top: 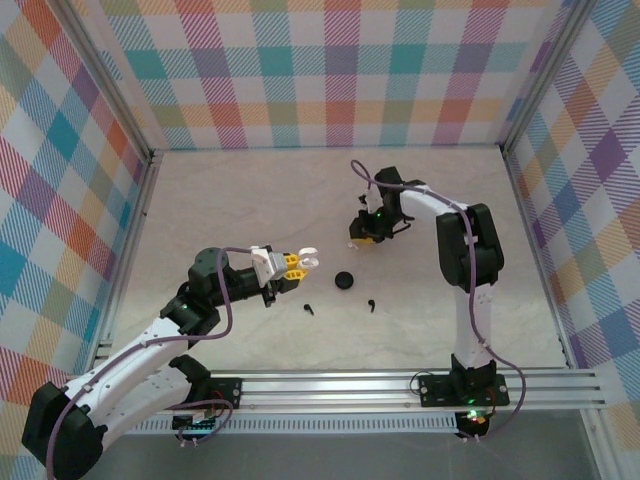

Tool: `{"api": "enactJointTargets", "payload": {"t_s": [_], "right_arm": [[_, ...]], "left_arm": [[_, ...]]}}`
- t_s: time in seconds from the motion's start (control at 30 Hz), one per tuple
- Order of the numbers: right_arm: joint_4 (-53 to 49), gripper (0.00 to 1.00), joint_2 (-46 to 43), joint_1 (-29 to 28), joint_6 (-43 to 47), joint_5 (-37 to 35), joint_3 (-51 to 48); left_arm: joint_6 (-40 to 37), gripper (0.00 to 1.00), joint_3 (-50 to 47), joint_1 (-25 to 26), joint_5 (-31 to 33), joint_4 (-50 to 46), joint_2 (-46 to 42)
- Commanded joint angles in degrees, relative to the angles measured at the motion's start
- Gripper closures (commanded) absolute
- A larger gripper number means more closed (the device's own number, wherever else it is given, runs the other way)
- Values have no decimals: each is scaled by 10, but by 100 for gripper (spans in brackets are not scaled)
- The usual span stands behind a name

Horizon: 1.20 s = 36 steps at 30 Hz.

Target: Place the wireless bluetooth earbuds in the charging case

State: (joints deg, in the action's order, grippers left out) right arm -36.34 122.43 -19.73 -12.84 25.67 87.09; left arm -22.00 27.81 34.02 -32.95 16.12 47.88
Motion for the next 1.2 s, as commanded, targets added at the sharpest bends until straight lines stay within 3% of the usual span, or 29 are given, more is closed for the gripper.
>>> {"api": "enactJointTargets", "payload": {"t_s": [0.0,0.3,0.53,0.8,1.17], "right_arm": [[6,68,-23,-4,-6,19,-37],[48,68,-60,-43,-50,37,-102],[54,68,-68,-72,-66,34,-82],[25,70,-134,-70,-80,-60,-68],[0,70,-75,-65,46,-133,-8]], "left_arm": [[-9,100,19,5,-2,-1,-1],[-9,100,21,5,-5,-6,-6],[-8,100,18,5,-6,-14,-17],[-9,100,12,5,2,-29,-40],[-9,100,11,5,-2,-35,-46]]}}
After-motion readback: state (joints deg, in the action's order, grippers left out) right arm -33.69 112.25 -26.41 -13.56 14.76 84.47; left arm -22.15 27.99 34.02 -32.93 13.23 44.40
